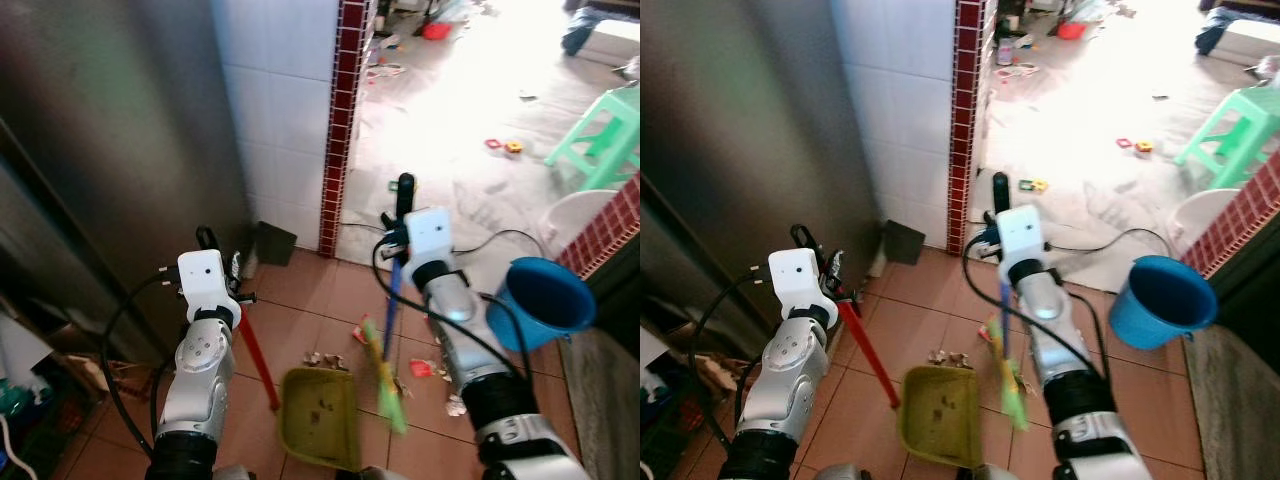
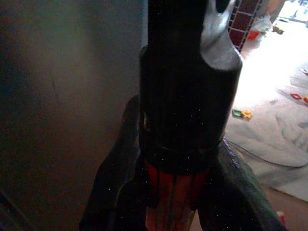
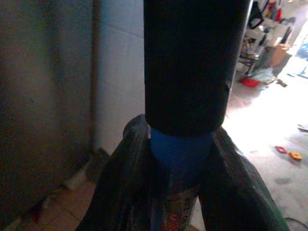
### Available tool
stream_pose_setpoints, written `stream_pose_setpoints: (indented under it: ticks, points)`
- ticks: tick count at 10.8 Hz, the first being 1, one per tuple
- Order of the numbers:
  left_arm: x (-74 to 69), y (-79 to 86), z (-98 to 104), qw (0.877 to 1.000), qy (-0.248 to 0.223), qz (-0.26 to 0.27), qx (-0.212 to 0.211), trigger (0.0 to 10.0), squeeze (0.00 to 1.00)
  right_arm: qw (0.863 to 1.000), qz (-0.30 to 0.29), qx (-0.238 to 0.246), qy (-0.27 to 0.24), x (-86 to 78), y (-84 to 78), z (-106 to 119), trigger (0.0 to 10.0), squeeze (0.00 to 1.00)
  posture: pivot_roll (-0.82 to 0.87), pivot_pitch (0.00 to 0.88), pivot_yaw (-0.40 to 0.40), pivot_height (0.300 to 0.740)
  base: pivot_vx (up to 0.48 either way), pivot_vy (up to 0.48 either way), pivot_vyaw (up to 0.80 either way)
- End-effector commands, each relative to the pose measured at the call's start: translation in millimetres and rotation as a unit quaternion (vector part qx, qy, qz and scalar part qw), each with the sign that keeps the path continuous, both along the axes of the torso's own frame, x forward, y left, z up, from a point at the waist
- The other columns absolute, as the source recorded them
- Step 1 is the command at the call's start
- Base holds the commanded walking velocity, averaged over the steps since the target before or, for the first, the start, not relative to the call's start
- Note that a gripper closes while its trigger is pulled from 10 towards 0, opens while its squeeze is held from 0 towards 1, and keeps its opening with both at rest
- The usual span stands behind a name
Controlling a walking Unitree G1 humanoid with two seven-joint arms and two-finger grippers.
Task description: Sweep floor
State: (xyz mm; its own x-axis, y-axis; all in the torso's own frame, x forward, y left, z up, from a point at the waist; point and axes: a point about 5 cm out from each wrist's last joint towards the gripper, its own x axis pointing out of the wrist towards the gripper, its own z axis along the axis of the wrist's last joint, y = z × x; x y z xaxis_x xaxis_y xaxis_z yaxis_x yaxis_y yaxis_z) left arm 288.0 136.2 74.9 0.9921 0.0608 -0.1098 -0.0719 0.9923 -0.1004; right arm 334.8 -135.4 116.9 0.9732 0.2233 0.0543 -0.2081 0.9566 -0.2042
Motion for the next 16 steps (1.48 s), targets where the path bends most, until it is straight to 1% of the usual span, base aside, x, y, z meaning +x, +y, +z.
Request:
stream_pose_setpoints:
  ticks: [1,2,3,4,5,7,8,9,10,11,12,13,16]
  points:
    - [1.6,3.2,11.4,1.000,-0.027,0.006,0.011,10.0,0.00,0.999,-0.006,0.003,-0.035,2.8,-2.4,15.8,10.0,0.00,-0.07,0.004,-0.045,0.740,0.000,0.000,0.00]
    - [1.2,7.3,13.9,0.999,-0.029,-0.013,0.021,10.0,0.00,0.999,-0.022,0.011,-0.028,-1.8,-6.9,11.1,10.0,0.00,-0.06,0.009,-0.022,0.740,0.000,0.000,0.00]
    - [0.2,11.1,13.5,0.999,-0.026,-0.015,0.025,10.0,0.00,0.999,-0.026,0.013,-0.021,-6.8,-8.4,5.8,10.0,0.00,-0.06,0.010,-0.005,0.740,0.000,0.000,-0.80]
    - [-0.1,11.6,13.3,0.999,-0.025,-0.015,0.025,10.0,0.00,0.999,-0.027,0.013,-0.020,-7.8,-8.8,4.7,10.0,0.00,-0.06,0.010,-0.005,0.740,0.000,0.000,-0.80]
    - [-3.3,14.3,9.2,1.000,-0.013,-0.014,0.019,10.0,0.00,0.999,-0.033,0.011,-0.016,-11.6,-13.0,1.2,10.0,0.00,-0.07,0.009,0.005,0.740,0.000,0.000,-0.80]
    - [-3.4,12.4,10.4,0.999,-0.014,-0.021,0.024,10.0,0.00,0.999,-0.034,0.011,-0.017,-11.4,-13.1,3.3,10.0,0.00,-0.06,0.021,-0.014,0.740,0.000,0.000,-0.80]
    - [1.8,3.8,19.4,0.999,-0.020,-0.033,0.019,10.0,0.00,0.999,-0.033,0.012,-0.017,-9.8,-11.5,5.3,10.0,0.00,-0.05,0.037,-0.018,0.740,0.000,0.000,-0.80]
    - [2.3,2.7,19.9,0.999,-0.015,-0.033,0.010,10.0,0.00,0.999,-0.032,0.013,-0.017,-9.7,-10.2,5.6,10.0,0.00,-0.05,0.037,-0.018,0.740,0.000,0.000,-0.80]
    - [-1.5,5.1,17.9,0.999,-0.011,-0.036,-0.001,10.0,0.00,0.999,-0.031,0.018,-0.020,-10.3,-6.1,7.7,10.0,0.00,-0.06,0.042,-0.006,0.740,0.000,0.000,-0.80]
    - [-3.0,7.3,17.7,0.999,-0.016,-0.042,0.026,10.0,0.00,0.999,-0.032,0.018,-0.021,-11.7,-7.1,7.9,10.0,0.00,-0.06,0.050,-0.001,0.740,0.000,0.000,-0.80]
    - [-3.5,8.9,17.7,0.999,-0.012,-0.042,0.021,10.0,0.00,0.999,-0.035,0.023,-0.021,-12.7,-8.3,8.2,10.0,0.00,-0.06,0.058,0.001,0.740,0.000,0.000,-0.72]
    - [-3.2,9.3,19.0,0.999,-0.014,-0.043,0.022,10.0,0.00,0.999,-0.034,0.026,-0.024,-12.0,-7.9,10.6,10.0,0.00,-0.06,0.060,0.002,0.740,0.000,0.000,-0.53]
    - [-4.2,9.5,19.6,0.999,-0.009,-0.044,0.022,10.0,0.00,0.999,-0.032,0.029,-0.029,-9.5,-6.3,15.8,10.0,0.00,-0.06,0.069,0.005,0.740,0.000,0.000,0.00]
